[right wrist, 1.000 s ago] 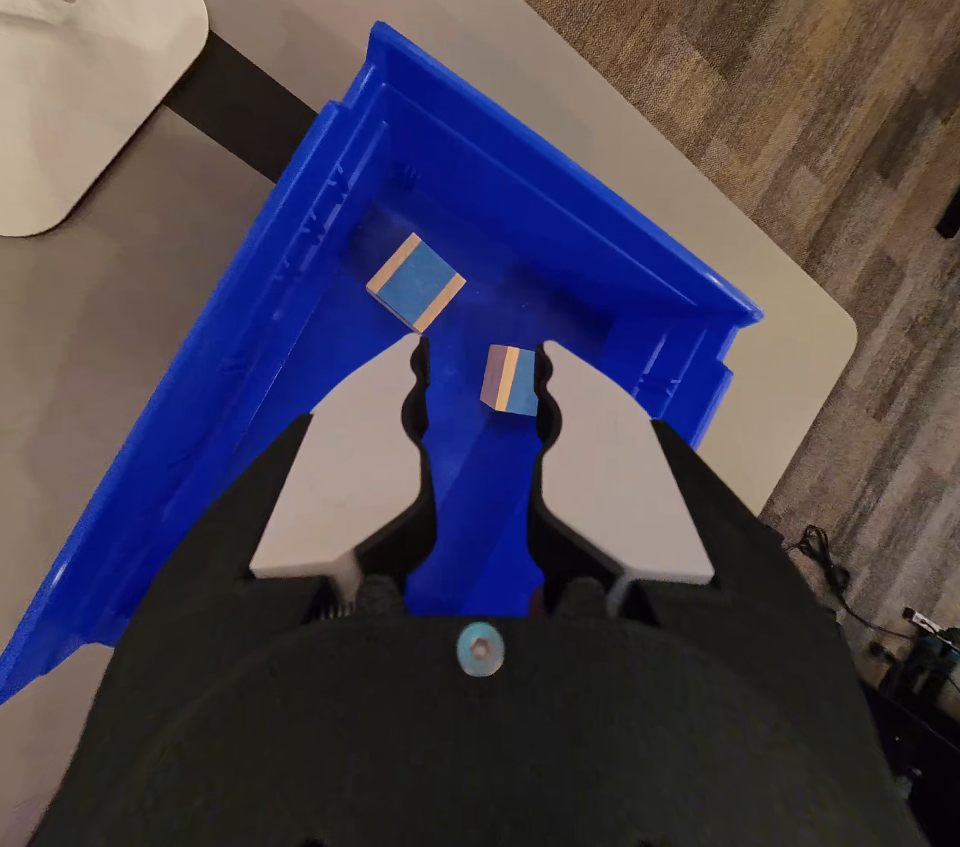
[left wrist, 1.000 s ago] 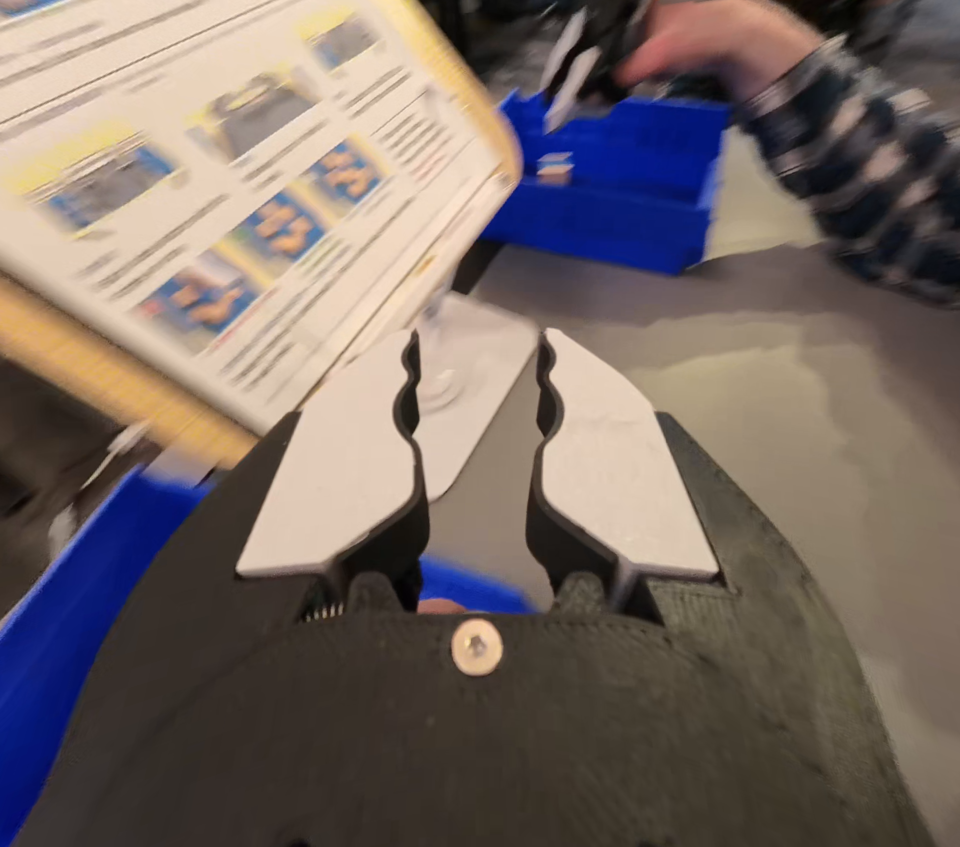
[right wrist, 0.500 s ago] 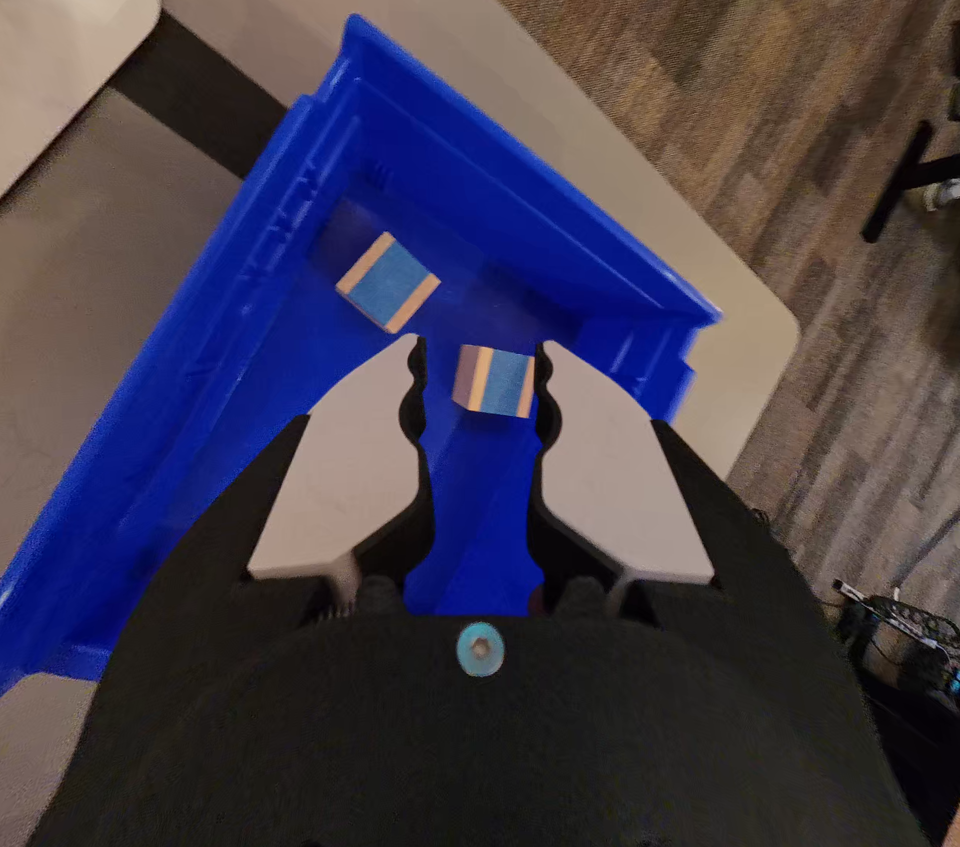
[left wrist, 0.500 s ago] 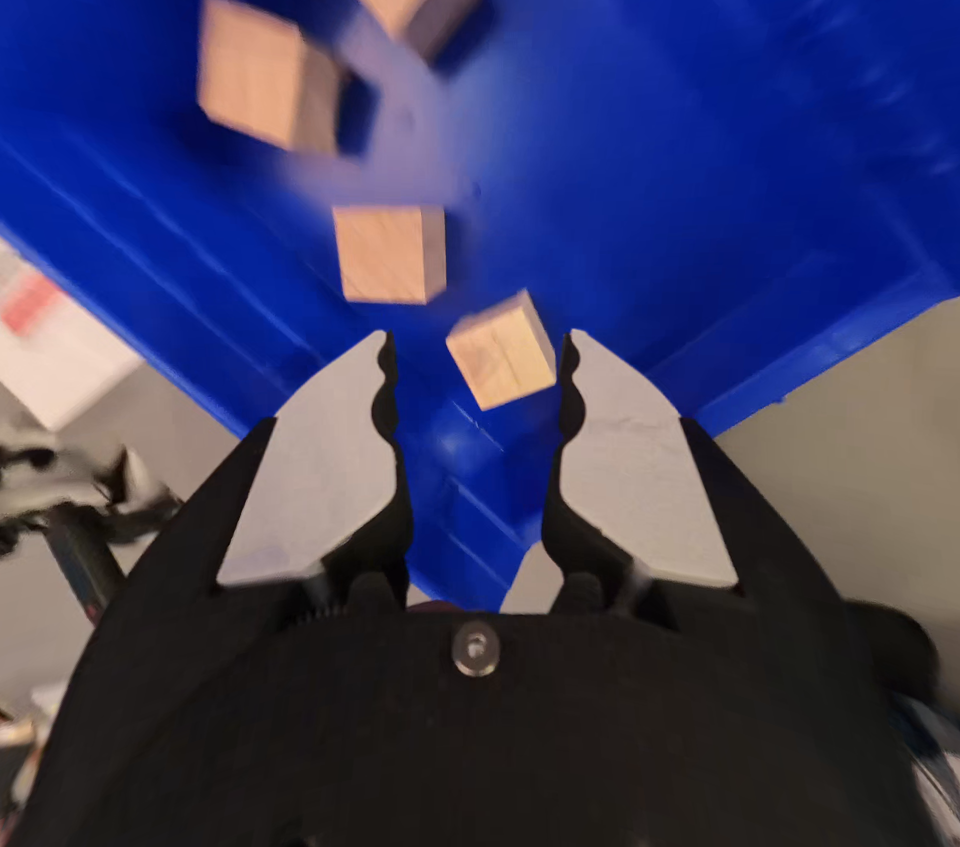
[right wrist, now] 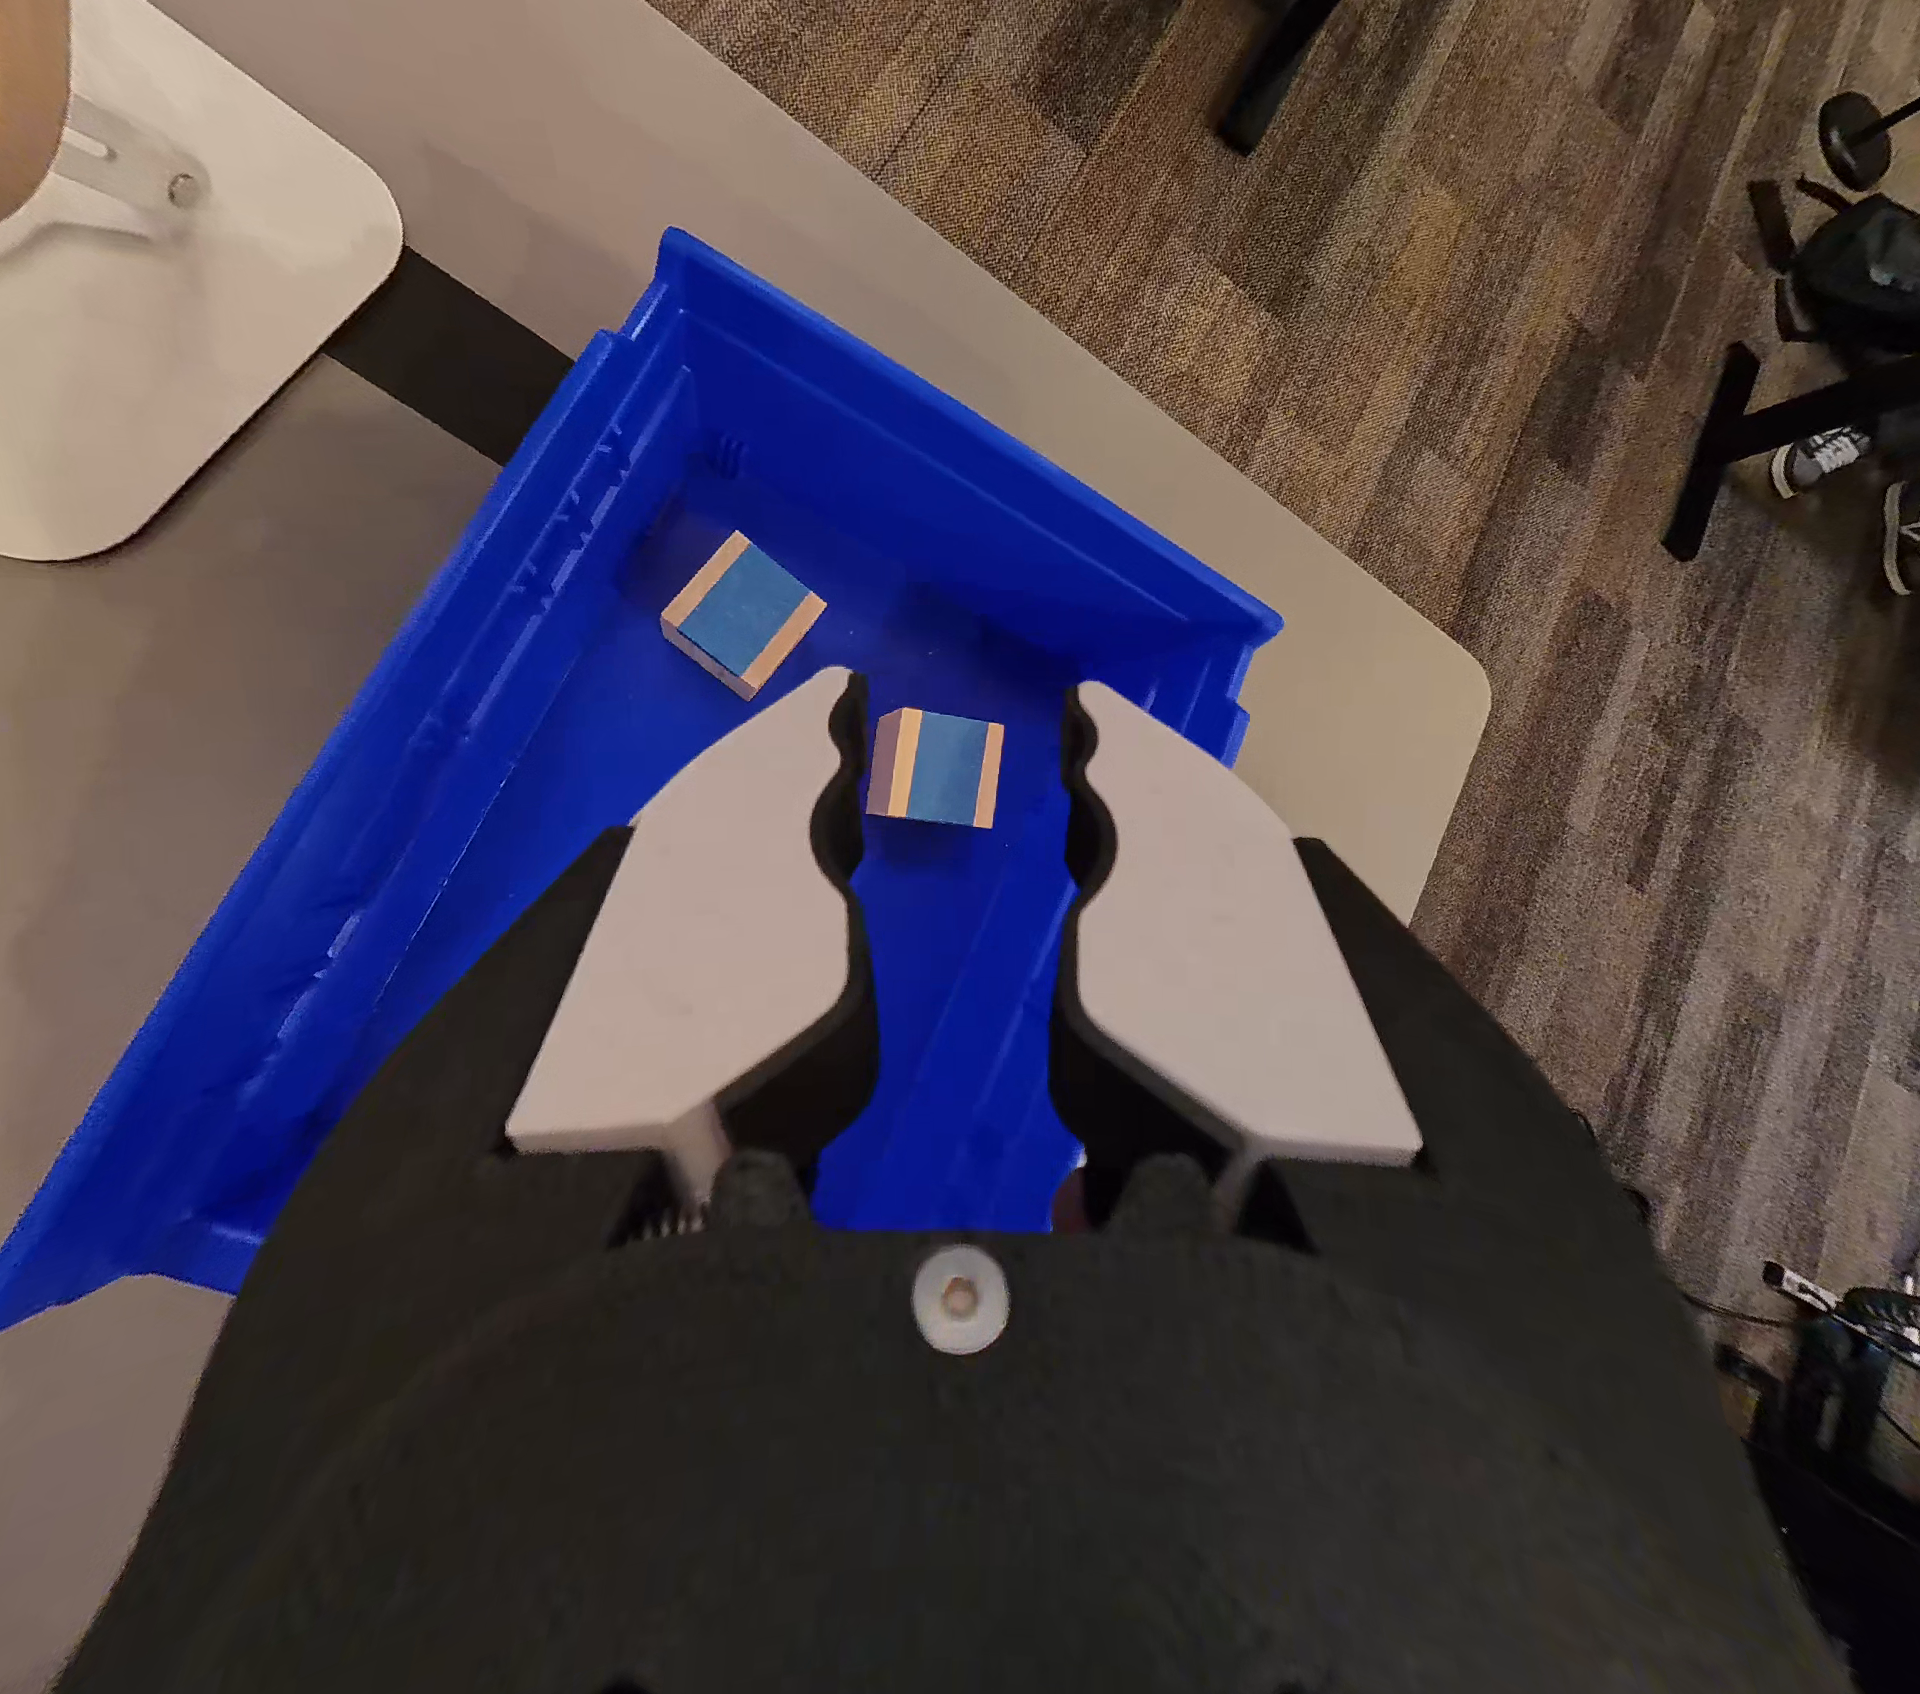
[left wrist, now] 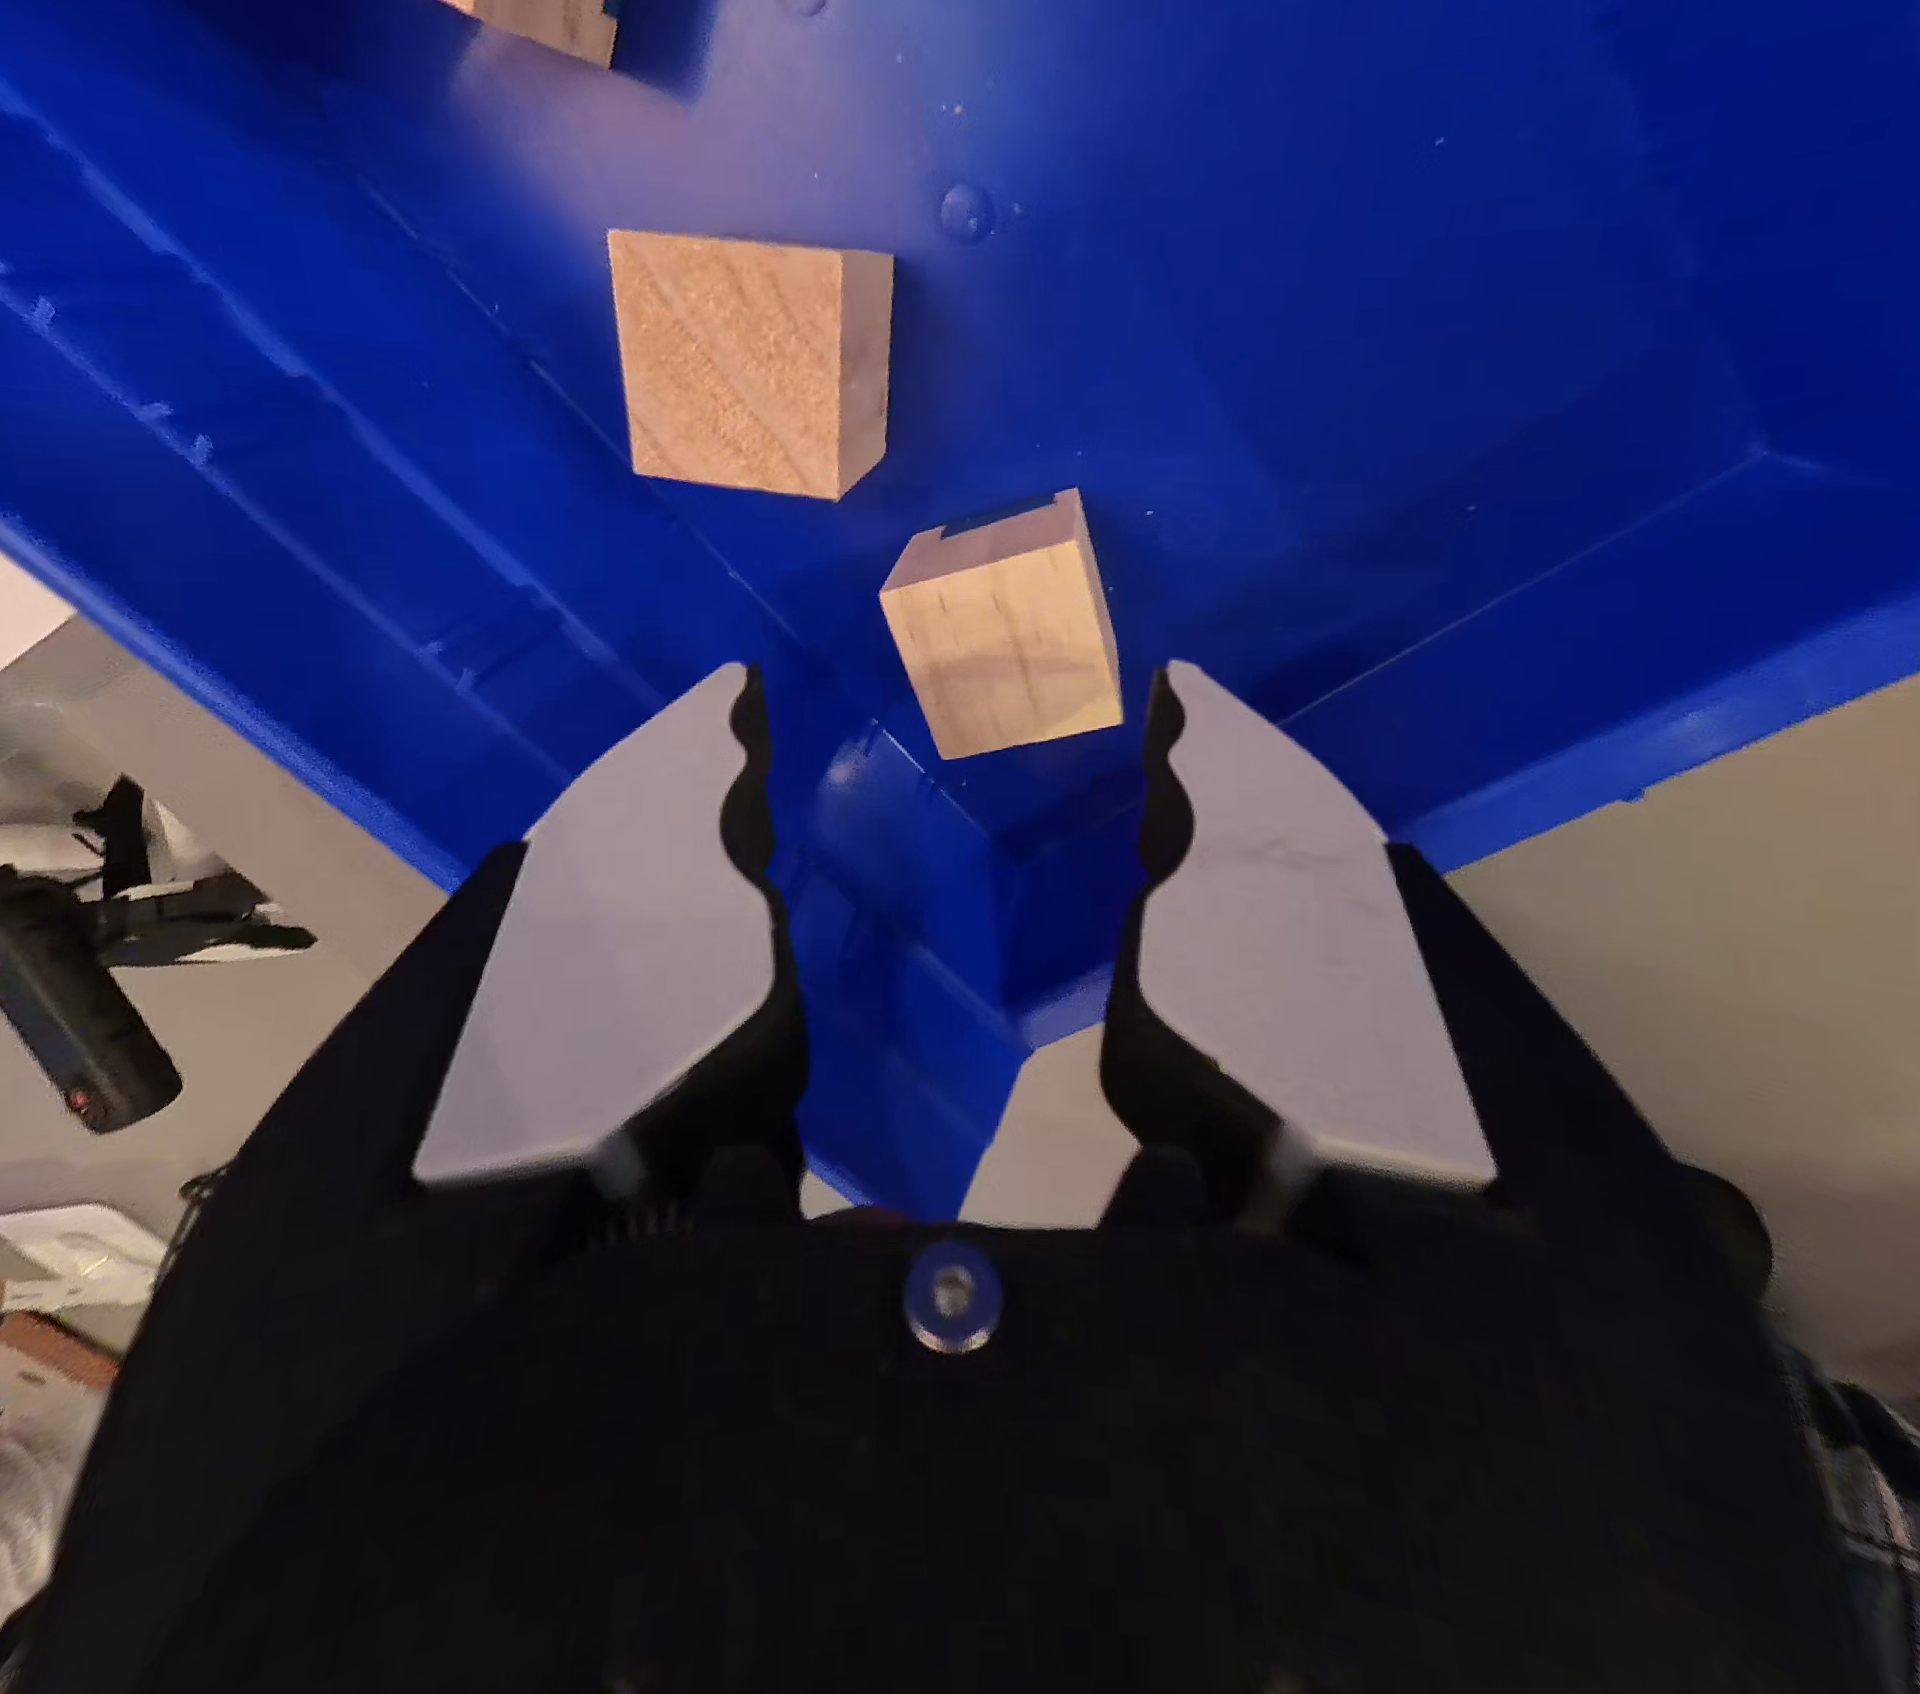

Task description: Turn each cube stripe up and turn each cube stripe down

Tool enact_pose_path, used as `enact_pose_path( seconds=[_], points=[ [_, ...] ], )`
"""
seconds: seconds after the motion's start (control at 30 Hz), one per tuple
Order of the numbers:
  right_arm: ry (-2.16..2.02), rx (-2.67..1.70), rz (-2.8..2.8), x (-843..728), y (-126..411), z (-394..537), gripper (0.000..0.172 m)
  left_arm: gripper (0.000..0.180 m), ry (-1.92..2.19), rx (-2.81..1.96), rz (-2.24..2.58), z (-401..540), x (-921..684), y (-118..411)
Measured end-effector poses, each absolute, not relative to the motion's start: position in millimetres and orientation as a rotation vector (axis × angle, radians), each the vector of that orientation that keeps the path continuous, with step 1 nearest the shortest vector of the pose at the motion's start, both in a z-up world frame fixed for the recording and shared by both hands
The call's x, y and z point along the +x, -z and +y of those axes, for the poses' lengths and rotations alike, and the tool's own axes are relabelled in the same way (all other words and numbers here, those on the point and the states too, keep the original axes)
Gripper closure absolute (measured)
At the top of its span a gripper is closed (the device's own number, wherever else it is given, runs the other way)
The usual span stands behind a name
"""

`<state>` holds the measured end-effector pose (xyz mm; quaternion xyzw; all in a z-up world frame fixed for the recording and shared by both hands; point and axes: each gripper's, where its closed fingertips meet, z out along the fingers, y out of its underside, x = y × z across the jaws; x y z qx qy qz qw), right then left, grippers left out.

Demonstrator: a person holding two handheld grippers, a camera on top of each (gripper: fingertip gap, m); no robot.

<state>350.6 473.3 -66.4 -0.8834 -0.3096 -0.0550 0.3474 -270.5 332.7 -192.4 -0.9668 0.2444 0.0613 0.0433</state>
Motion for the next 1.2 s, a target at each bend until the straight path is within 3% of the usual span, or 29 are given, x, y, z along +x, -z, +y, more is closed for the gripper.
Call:
enact_pose_path(
  seconds=[0.03, 0.43, 0.6, 0.73, 0.97, 1.2],
  points=[
    [0.144, -2.291, -0.808, 349, 67, 473, 0.135, 0.111, -0.169, -2.954, 0.742, 332, -269, 192],
    [0.158, -2.298, -0.881, 334, 77, 472, 0.135, 0.108, -0.171, -3.100, 0.705, 322, -274, 218],
    [0.166, -2.285, -0.898, 330, 76, 472, 0.135, 0.135, -0.169, -3.120, 0.711, 322, -277, 225],
    [0.162, -2.257, -0.911, 324, 71, 470, 0.136, 0.135, -0.192, -3.069, 0.683, 332, -282, 222],
    [0.032, -1.958, -1.089, 254, 30, 444, 0.135, 0.136, 0.158, -2.668, 0.732, 347, -237, 145],
    [-0.484, -1.588, -1.337, 119, 10, 357, 0.125, 0.136, 0.625, -2.017, 0.990, 332, -133, 39]
  ],
)
